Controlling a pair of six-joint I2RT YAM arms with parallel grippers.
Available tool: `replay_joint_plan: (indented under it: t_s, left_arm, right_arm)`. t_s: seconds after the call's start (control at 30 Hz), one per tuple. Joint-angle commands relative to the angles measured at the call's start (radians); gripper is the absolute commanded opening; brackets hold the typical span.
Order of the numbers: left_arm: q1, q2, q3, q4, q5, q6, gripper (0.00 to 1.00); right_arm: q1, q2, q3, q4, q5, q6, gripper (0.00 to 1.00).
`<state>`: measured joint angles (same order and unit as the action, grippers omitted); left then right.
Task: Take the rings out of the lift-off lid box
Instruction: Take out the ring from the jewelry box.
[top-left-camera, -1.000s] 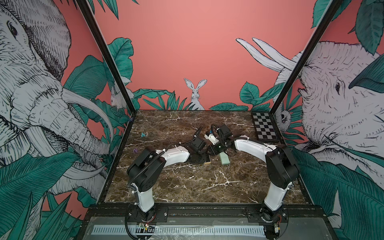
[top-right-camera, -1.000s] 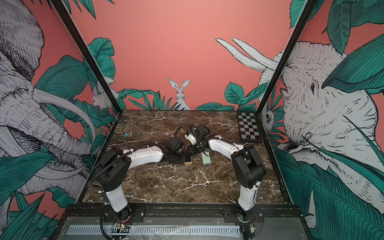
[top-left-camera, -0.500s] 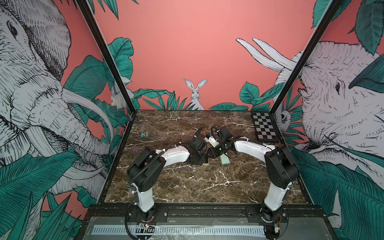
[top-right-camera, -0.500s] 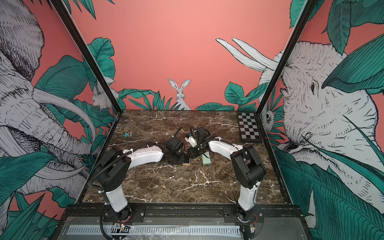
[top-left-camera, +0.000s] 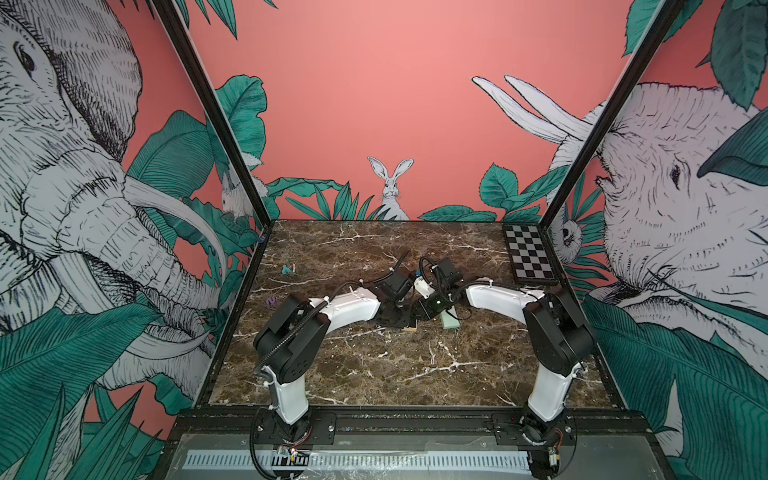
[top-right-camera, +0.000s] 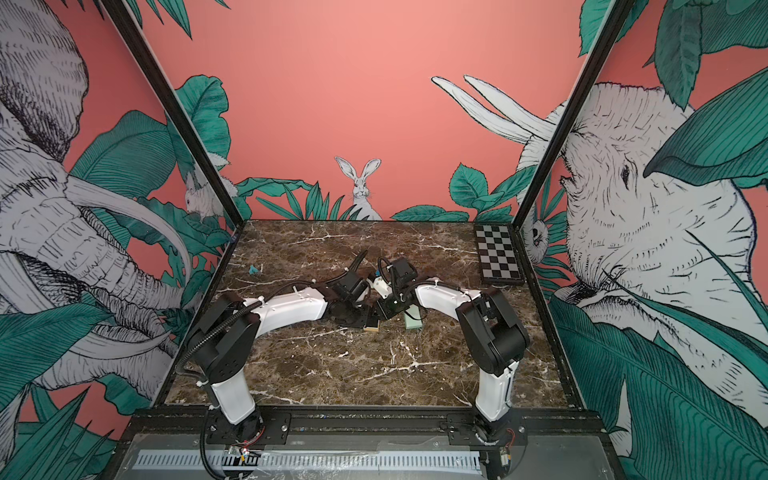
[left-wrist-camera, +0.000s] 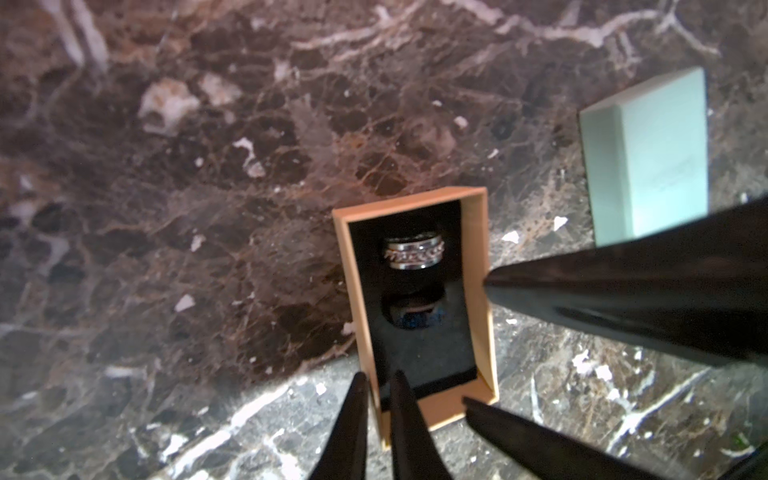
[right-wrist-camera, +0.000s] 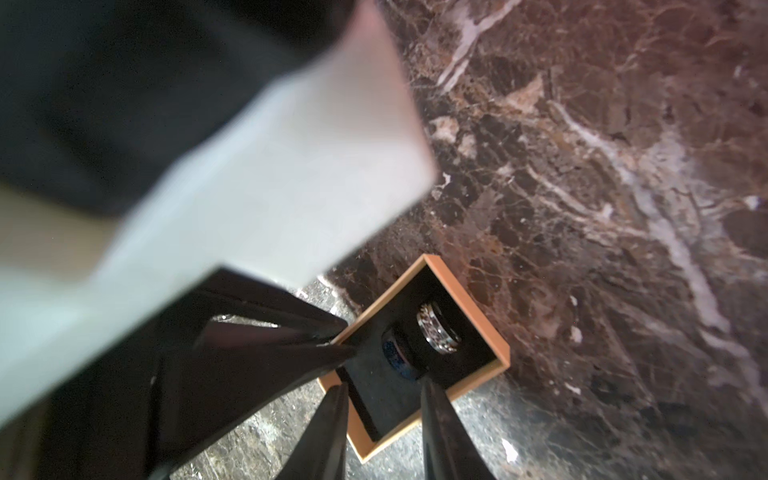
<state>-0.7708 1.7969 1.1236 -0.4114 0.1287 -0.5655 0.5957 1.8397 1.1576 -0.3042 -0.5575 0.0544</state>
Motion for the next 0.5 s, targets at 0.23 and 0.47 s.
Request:
replay_joint_plan:
  t_s: [0.23,0.47]
  left_arm:
    - [0.024,-0.088,-0.04,0.0,0.023,0.03,0.45]
    - [0.028,-0.166,-0.125,0.078,0.044,-0.043,0.53]
  right_arm:
    - [0.006,-0.038,0.007,0.004,-0.002,-0.035,0.32]
    - [0.007,-0.046,0.01,-0.01,0.01,-0.068,0.3]
